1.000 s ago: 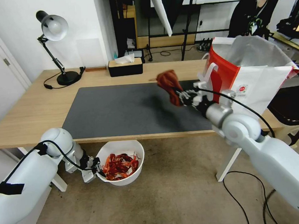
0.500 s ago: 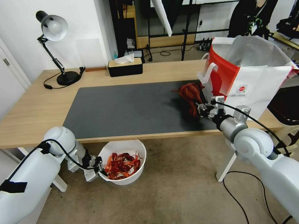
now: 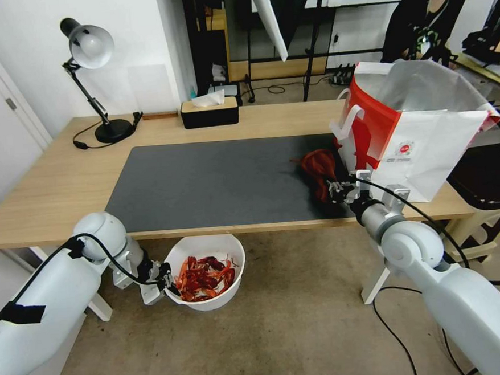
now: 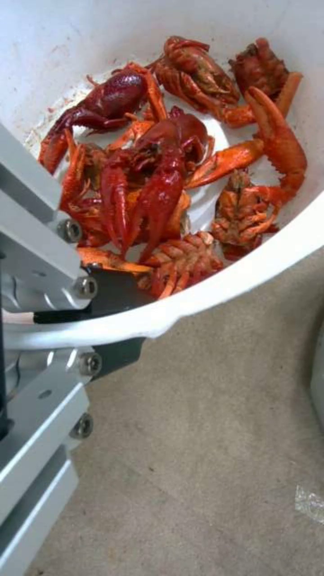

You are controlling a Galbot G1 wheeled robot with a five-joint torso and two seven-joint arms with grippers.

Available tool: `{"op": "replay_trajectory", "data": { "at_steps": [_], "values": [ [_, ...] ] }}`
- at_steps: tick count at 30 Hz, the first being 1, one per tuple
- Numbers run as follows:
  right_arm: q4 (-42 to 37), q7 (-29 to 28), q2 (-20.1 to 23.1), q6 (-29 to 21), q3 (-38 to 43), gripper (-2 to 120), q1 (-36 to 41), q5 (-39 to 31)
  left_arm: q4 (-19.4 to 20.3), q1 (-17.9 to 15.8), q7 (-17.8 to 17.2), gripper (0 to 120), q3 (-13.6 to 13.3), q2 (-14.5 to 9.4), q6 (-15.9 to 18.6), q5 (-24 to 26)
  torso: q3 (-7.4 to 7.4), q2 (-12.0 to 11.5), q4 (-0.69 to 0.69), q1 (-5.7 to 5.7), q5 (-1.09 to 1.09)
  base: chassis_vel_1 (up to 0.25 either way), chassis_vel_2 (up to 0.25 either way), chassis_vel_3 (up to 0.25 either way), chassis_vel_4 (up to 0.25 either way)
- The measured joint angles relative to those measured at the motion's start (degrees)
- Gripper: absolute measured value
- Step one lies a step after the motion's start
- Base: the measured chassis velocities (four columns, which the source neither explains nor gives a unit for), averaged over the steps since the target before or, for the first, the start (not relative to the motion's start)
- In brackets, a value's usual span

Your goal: Sweep shrimp from table into container with towel, then put container into takeout bag.

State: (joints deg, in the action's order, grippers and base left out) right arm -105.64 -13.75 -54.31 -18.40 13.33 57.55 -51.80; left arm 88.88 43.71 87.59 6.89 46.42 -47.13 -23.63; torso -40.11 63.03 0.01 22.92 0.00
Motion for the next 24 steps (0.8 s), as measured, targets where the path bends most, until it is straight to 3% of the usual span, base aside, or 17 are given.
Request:
{"op": "replay_trajectory", "data": {
  "at_steps": [3,7,10,19,20,24],
  "values": [
    [0.4,0.1,-0.1,0.0,-0.2,5,-0.1,0.3,-0.1,0.0,0.0,0,0.0,0.0,0.0,0.0,0.0,0.0,-0.01,0.0,0.0,0.0,0.0,0.0,0.0],
    [0.6,0.3,-0.2,0.0,-0.4,18,-0.1,0.9,-0.2,0.0,0.0,0,0.0,0.0,0.0,0.1,0.0,0.0,0.0,0.0,0.0,0.0,0.0,0.0,0.0],
    [-0.2,0.4,-0.3,0.2,-0.2,34,0.3,1.5,-0.2,0.0,0.0,0,0.0,-0.1,0.0,0.1,0.0,0.0,-0.01,0.0,0.0,0.0,0.0,0.0,0.0],
    [-3.2,0.3,-0.2,0.4,1.1,61,1.1,1.8,-0.2,0.0,0.0,0,0.0,0.0,0.0,0.1,0.0,0.0,-0.01,0.0,0.0,0.0,0.0,0.0,0.0],
    [-4.6,0.1,0.0,0.4,1.7,69,1.5,1.9,-0.2,0.2,0.0,0,0.0,0.1,0.0,0.1,0.0,0.0,0.0,0.0,0.0,0.0,0.0,0.0,0.0],
    [-7.4,0.0,0.5,0.4,3.3,83,2.8,2.6,-0.1,0.4,0.0,0,0.1,0.2,0.0,0.1,0.0,0.0,0.0,0.0,-0.01,0.0,0.0,0.0,0.0]
  ]
}}
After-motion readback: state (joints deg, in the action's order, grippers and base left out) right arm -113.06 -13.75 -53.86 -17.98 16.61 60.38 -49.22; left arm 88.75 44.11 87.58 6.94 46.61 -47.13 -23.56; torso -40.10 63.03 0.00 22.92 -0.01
